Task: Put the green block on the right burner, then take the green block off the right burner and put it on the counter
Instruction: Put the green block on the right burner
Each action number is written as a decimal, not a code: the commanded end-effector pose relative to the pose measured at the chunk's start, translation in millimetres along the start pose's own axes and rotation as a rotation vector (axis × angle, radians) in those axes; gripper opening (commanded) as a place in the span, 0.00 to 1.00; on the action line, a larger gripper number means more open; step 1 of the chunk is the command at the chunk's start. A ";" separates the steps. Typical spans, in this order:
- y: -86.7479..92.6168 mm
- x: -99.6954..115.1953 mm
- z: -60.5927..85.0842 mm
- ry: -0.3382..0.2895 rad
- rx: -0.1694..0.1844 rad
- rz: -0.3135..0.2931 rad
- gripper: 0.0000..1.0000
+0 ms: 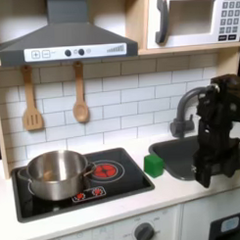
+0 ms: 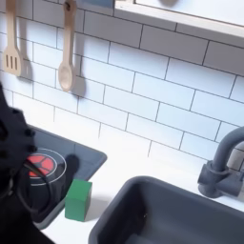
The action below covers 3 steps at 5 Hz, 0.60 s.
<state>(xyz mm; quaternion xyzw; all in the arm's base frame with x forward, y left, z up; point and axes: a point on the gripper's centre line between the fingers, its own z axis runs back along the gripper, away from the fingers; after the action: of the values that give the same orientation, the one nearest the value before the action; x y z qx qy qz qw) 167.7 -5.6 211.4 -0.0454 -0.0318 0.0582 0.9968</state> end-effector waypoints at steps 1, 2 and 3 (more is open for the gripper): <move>-1.9 34.2 -13.9 -0.032 0.006 0.043 1.00; -2.9 52.0 -21.4 -0.037 0.012 0.065 1.00; -4.3 72.5 -27.8 -0.031 0.002 0.092 1.00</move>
<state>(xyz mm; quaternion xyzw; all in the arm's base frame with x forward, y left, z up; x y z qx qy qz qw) 241.6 -3.6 186.8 -0.0400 -0.0428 0.1003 0.9932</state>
